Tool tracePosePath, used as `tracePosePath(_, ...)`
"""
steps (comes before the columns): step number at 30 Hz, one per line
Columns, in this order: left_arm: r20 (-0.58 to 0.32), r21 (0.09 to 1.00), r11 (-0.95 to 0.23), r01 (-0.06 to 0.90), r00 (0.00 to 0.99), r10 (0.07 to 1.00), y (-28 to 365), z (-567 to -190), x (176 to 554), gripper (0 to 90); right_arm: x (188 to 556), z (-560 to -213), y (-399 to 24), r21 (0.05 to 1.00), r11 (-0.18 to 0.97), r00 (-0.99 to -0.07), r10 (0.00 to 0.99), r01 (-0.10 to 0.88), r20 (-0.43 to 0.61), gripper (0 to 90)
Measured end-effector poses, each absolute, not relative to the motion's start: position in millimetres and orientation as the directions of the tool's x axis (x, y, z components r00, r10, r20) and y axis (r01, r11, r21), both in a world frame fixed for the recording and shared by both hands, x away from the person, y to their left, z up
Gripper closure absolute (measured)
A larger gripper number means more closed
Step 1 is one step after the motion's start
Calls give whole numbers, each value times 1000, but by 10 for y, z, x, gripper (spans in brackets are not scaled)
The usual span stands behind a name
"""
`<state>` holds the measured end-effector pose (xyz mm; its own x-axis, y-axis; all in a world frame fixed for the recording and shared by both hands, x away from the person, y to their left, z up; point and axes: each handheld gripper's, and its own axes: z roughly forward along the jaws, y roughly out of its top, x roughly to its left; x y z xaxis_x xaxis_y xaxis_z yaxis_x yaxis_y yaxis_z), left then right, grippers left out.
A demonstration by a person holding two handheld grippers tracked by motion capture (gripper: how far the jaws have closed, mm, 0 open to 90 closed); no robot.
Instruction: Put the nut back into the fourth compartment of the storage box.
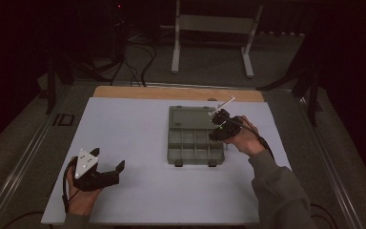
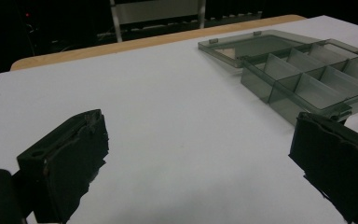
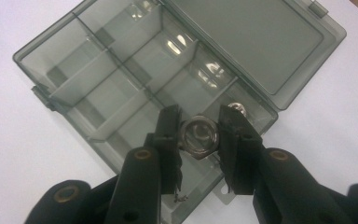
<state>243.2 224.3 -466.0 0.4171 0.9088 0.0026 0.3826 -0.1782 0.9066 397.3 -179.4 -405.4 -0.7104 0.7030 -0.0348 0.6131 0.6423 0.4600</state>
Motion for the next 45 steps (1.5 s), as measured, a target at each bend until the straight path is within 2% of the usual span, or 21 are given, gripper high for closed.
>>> tracePosePath(45,8,904,-184,385,416,909,2244,-4664,2436,42,4194,-4298,-1919,408,591,-639,769,696,-21,704)
